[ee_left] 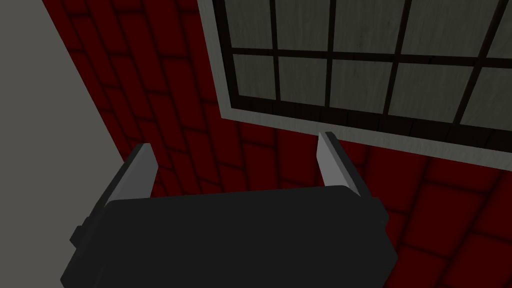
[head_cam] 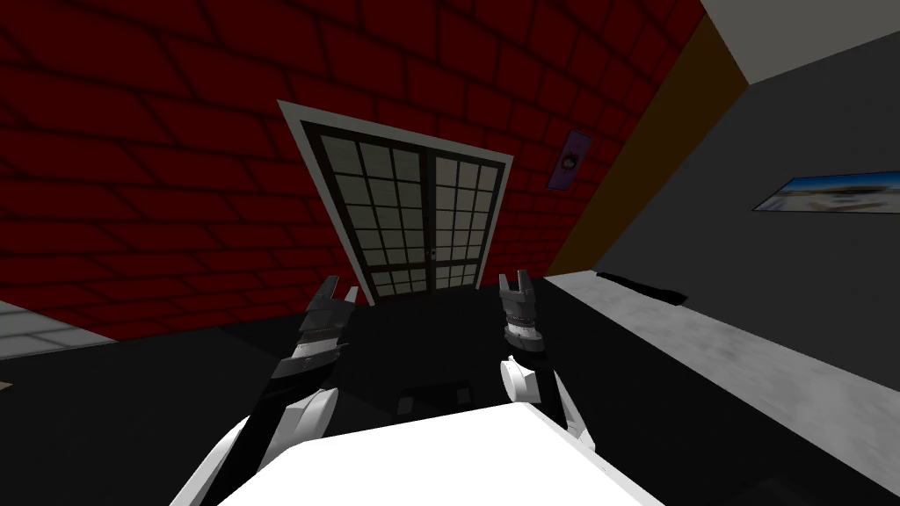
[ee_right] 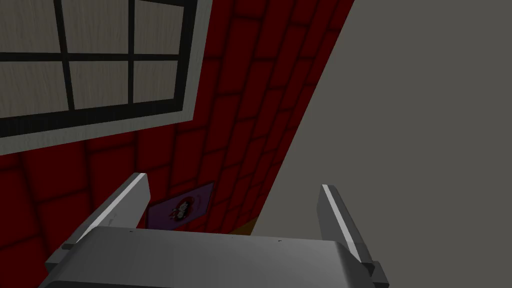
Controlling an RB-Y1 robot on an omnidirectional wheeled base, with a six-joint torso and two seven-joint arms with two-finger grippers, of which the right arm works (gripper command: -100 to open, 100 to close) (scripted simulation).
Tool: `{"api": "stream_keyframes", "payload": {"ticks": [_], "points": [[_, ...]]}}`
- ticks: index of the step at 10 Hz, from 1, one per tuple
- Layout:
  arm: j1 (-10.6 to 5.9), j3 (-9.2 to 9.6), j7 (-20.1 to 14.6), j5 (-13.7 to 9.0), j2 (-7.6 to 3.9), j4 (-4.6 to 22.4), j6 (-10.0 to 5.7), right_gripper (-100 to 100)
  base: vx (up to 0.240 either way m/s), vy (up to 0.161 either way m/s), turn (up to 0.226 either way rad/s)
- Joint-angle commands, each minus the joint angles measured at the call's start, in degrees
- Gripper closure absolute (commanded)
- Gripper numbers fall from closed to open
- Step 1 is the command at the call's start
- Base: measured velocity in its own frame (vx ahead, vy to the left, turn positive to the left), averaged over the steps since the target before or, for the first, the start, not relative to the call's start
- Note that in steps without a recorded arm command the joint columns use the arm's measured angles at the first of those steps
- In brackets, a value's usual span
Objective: Pull the door open
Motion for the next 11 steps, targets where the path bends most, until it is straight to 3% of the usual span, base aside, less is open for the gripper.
{"api": "stream_keyframes", "payload": {"ticks": [1,11], "points": [[-0.40,-0.47,1.2,0.6,-0.31,1.6,-0.37,-100,0.051,0.038,0.013],[-3.46,-3.98,10.0,4.8,-1.92,13.7,-3.17,-100,0.134,0.044,0.010]]}}
